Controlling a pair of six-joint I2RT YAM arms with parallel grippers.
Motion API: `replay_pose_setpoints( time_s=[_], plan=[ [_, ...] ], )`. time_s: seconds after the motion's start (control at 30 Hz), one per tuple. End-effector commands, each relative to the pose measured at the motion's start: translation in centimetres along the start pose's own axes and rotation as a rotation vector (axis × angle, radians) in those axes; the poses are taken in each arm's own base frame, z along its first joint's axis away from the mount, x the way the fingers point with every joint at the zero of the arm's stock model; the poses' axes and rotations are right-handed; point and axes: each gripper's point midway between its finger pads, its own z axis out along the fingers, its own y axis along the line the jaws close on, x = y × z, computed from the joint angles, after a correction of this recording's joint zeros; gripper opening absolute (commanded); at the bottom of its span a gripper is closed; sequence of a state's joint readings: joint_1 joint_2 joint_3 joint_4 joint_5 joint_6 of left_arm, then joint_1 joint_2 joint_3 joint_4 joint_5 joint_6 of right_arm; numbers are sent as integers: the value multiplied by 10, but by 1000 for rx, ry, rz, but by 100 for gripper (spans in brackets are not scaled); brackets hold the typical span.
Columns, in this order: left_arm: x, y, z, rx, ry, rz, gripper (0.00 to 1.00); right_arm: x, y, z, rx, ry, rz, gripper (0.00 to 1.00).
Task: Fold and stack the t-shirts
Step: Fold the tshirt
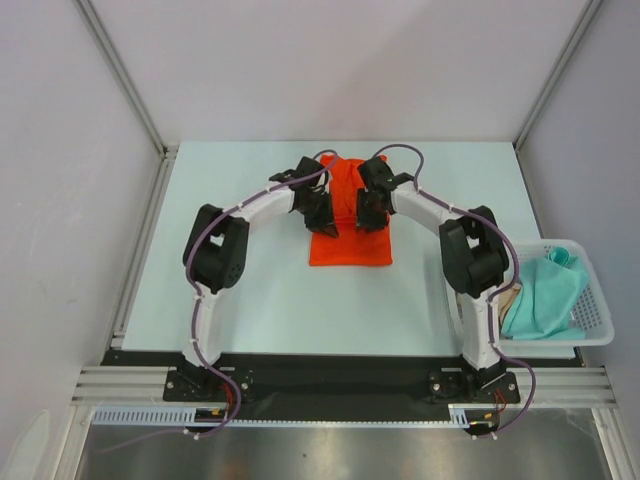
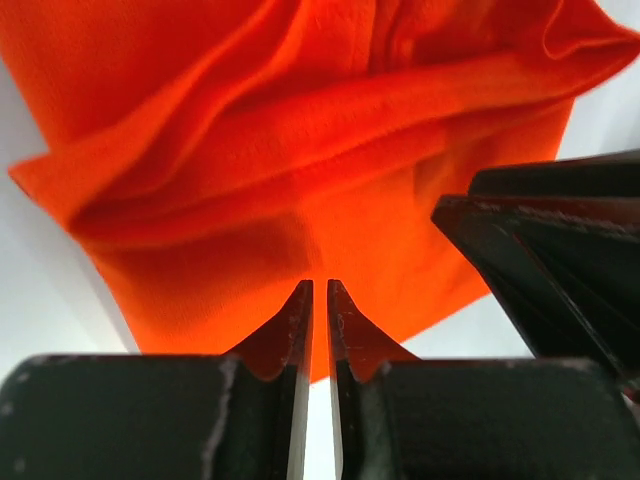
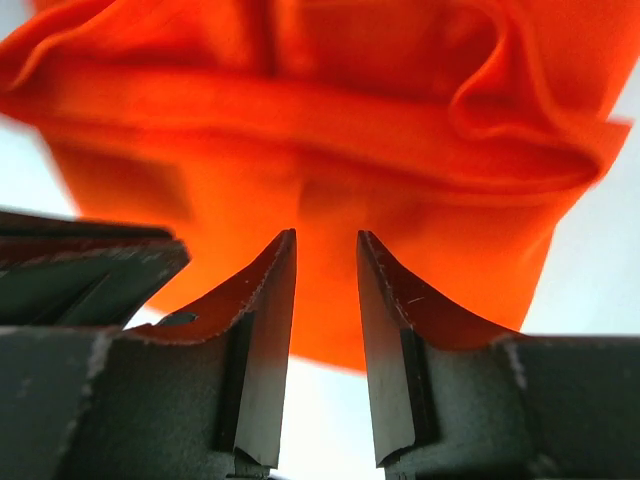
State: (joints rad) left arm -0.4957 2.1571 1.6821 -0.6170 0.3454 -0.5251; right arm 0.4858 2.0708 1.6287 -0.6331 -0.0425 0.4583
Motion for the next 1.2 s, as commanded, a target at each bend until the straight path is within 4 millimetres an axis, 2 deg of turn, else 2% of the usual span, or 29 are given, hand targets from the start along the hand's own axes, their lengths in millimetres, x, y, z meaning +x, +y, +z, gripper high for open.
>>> replay_pose_setpoints(
  time_s=[0.0, 0.1, 0.27, 0.3, 0.33, 0.37, 0.4, 0.43, 0.47, 0.5, 0.53, 0.57, 0.6, 0.67, 0.7, 0.73, 0.77, 0.8, 0.87, 0.9, 0.93, 0.97, 1.0, 1.03, 1.1, 1.17],
  plan=[
    [-29, -20, -2, 73, -63, 11, 15, -26, -2, 10, 42, -78, 16, 36],
    [-38, -22, 1, 72, -67, 20, 15, -34, -5, 17, 67, -97, 11, 36],
    [-66, -18, 10, 61, -126, 35, 18, -61, -6, 20, 87, -181, 16, 38],
    [-79, -18, 7, 68, -154, 38, 18, -63, -12, 27, 108, -180, 20, 38],
    [-83, -14, 10, 58, -153, 36, 18, -76, -11, 24, 108, -209, 29, 38],
    [-86, 1, 23, 37, -140, 18, 19, -82, -14, 25, 123, -222, 28, 40],
    [-92, 3, 26, 32, -146, 16, 19, -91, -20, 25, 128, -238, 39, 40],
    [-106, -1, 19, 40, -172, 22, 20, -96, -23, 30, 134, -238, 45, 40],
    [-112, 2, 20, 39, -180, 18, 20, -112, -18, 24, 112, -268, 40, 40],
    [-122, 3, 12, 38, -209, 14, 20, -120, -20, 20, 111, -270, 44, 41],
    [-133, -3, 0, 50, -243, 24, 22, -123, -30, 26, 121, -257, 51, 41],
    [-144, -8, -18, 57, -285, 32, 23, -132, -28, 14, 112, -255, 48, 41],
    [-144, -9, -26, 58, -295, 37, 23, -134, -32, 11, 116, -242, 45, 41],
    [-145, -14, -45, 64, -317, 60, 25, -138, -30, -7, 92, -248, 17, 41],
    [-144, -22, -64, 75, -340, 76, 26, -132, -32, -12, 86, -229, -3, 41],
    [-134, -20, -65, 75, -320, 83, 26, -127, -30, -16, 65, -217, -12, 41],
    [-127, -20, -68, 81, -312, 86, 27, -126, -15, -37, -24, -222, -26, 41],
    [-111, -18, -71, 85, -285, 87, 26, -107, -18, -30, -43, -170, -24, 41],
    [-94, -18, -71, 123, -248, 83, 26, -87, -10, -40, -153, -99, -3, 38],
    [-75, -10, -62, 121, -197, 55, 25, -76, -5, -51, -220, -63, 12, 32],
    [-66, -18, -68, 171, -184, 60, 23, -49, -5, -45, -269, 22, 51, 28],
    [-57, -21, -68, 194, -168, 58, 22, -34, 4, -51, -381, 84, 73, 21],
    [-40, -17, -60, 209, -131, 40, 20, -26, 10, -63, -428, 97, 76, 19],
    [-30, -27, -68, 266, -112, 50, 19, -2, 10, -62, -465, 165, 93, 17],
    [-8, -30, -60, 321, -67, 27, 15, 6, 17, -74, -520, 166, 77, 10],
    [7, -35, -58, 344, -38, 36, 14, 22, 24, -75, -587, 211, 79, 2]
  ],
)
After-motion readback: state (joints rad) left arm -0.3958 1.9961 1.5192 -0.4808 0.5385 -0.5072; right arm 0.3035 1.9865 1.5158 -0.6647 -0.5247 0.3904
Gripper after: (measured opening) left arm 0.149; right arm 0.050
